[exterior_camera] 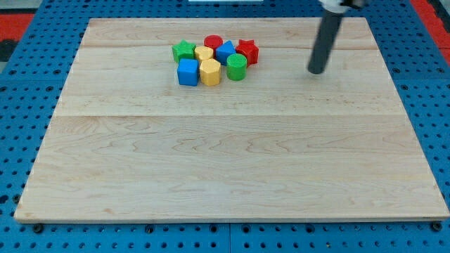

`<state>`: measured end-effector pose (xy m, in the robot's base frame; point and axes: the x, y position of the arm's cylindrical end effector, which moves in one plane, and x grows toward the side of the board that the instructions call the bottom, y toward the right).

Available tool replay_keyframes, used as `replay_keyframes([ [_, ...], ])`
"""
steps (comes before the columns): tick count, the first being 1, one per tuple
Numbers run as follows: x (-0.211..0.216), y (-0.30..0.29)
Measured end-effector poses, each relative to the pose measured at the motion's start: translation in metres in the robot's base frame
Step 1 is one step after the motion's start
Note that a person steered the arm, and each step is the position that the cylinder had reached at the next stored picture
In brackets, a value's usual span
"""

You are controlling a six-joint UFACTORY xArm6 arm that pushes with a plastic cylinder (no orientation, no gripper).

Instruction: Move the green circle into the group of blocks

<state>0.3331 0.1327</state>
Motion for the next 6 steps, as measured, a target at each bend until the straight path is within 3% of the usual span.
replay_keyframes([
  [1,0.0,-0.091],
  [2,0.0,-0.136],
  [4,0.0,-0.137],
  [5,0.027,-0.111],
  [6,0.099,-0.107],
])
